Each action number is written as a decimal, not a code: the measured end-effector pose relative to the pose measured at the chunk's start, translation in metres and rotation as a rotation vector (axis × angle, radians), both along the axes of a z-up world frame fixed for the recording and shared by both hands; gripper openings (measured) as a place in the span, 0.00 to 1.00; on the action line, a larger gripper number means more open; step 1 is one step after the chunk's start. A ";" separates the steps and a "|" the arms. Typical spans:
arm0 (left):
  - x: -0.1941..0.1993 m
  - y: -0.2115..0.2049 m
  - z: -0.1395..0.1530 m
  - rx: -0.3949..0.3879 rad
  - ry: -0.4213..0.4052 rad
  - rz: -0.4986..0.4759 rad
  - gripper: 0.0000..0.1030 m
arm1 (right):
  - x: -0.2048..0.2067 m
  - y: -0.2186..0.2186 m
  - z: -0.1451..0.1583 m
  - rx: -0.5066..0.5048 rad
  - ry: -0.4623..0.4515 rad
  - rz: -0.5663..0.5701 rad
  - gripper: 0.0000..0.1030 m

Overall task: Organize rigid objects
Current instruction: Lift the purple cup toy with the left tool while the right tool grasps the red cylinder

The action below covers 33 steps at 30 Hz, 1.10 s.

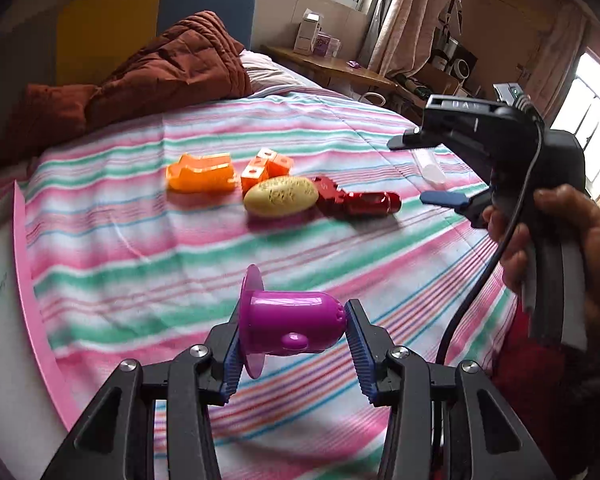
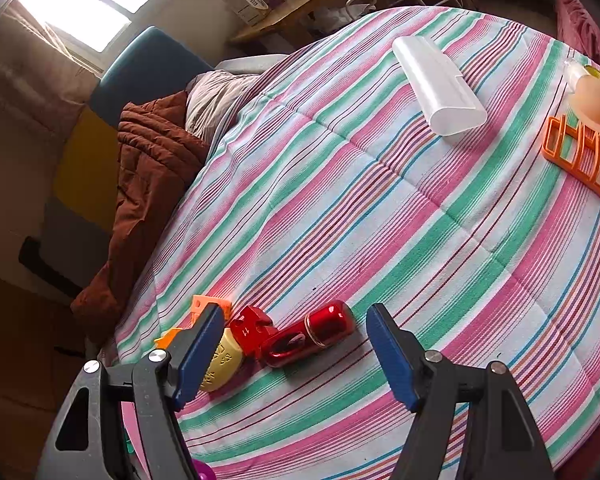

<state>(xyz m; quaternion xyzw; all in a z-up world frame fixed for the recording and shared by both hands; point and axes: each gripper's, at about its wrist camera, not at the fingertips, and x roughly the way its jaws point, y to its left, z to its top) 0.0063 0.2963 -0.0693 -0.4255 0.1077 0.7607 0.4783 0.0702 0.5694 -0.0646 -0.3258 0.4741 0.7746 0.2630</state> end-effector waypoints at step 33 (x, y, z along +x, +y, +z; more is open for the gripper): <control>0.016 -0.026 -0.016 -0.003 0.012 0.025 0.45 | -0.047 -0.013 -0.022 0.131 -0.192 0.224 0.76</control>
